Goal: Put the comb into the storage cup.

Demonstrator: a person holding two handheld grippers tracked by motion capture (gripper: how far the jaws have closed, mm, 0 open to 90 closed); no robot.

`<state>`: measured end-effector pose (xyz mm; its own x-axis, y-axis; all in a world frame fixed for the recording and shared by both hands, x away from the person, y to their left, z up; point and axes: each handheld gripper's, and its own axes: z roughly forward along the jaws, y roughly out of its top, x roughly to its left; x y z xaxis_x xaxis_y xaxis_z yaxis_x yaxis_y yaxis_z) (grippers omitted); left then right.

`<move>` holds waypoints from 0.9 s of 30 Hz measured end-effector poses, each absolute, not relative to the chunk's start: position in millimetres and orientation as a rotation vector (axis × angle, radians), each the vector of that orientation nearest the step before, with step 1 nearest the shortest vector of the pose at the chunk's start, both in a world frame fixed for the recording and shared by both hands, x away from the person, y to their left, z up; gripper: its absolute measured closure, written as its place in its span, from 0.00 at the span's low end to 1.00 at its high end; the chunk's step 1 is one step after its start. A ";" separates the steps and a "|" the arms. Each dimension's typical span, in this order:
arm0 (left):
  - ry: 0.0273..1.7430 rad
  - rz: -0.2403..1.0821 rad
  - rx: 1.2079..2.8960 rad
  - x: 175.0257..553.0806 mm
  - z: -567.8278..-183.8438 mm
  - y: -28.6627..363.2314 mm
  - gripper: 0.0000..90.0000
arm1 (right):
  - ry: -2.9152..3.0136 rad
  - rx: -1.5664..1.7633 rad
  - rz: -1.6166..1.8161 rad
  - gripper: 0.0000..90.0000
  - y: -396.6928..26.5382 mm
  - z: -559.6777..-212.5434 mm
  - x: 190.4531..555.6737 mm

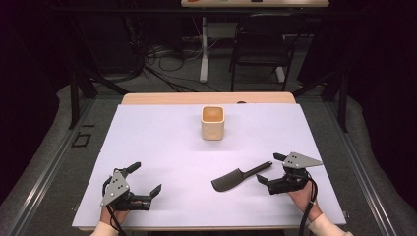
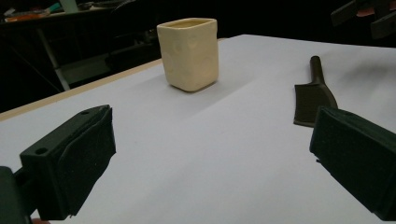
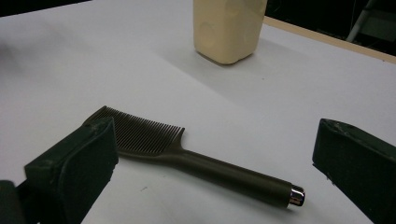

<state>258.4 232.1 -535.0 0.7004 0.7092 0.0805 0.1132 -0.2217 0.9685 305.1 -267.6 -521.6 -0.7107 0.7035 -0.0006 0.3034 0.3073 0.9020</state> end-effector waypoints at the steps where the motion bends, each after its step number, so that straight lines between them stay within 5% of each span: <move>1: 0.662 0.629 1.733 258.5 -535.1 232.1 0.00 | 2.184 0.898 1.376 0.00 -267.6 -521.6 305.1; 27: 0.665 0.633 1.729 258.7 -535.2 232.8 0.00 | 2.215 0.984 1.301 0.00 -271.6 -534.1 336.4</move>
<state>258.7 232.8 -535.2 0.6970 0.7127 0.0788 0.1137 -0.2184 0.9692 336.4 -271.6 -534.1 -0.6784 0.7345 0.0190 0.3741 0.3231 0.8693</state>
